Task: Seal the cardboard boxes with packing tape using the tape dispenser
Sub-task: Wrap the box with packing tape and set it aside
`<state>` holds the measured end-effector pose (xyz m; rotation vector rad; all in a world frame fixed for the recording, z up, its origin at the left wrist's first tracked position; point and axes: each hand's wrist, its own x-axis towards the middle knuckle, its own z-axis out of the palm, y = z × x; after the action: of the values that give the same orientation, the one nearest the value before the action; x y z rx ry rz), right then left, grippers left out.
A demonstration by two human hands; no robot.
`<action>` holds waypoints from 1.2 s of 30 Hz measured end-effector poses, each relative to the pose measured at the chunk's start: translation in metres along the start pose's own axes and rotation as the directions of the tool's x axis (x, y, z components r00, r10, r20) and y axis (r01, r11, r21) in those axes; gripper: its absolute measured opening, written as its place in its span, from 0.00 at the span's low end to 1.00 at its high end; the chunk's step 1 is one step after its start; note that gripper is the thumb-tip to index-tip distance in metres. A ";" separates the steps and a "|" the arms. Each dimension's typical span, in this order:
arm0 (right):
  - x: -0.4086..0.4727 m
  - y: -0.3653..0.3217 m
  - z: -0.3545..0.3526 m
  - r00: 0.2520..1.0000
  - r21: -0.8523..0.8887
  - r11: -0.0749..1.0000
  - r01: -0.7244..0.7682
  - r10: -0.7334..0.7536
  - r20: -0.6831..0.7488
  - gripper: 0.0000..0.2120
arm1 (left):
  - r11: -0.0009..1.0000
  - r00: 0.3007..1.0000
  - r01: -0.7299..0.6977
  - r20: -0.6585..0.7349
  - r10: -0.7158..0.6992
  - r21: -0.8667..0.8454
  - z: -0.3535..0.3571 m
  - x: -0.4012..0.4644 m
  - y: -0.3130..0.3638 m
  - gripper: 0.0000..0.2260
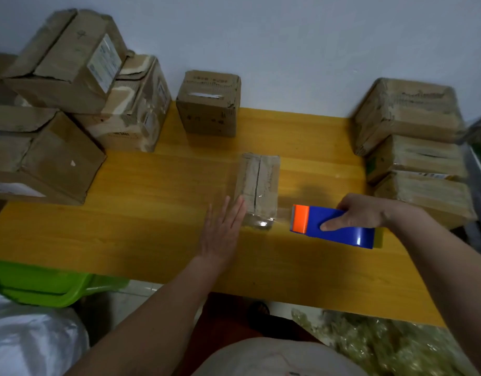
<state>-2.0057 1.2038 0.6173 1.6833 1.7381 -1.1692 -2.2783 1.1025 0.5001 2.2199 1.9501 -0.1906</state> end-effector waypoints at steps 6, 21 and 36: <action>0.014 -0.023 0.016 0.978 -0.295 0.944 -0.149 0.098 -0.183 0.24 | 0.999 0.999 -0.034 -0.001 0.034 0.006 -0.004 0.002 0.002 0.35; 0.054 -0.001 0.082 0.802 -0.026 0.988 -0.155 0.110 -0.588 0.20 | 0.841 0.972 0.222 0.042 -0.232 -0.494 -0.009 -0.008 0.048 0.45; 0.064 -0.059 0.095 0.581 0.066 0.917 0.393 -0.193 -0.791 0.18 | 0.976 0.979 -0.203 -0.012 0.203 -0.073 -0.044 0.044 -0.002 0.40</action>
<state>-2.0946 1.1701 0.5306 2.3395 2.5678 -0.8213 -2.2755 1.1547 0.5338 2.3521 1.6876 -0.0826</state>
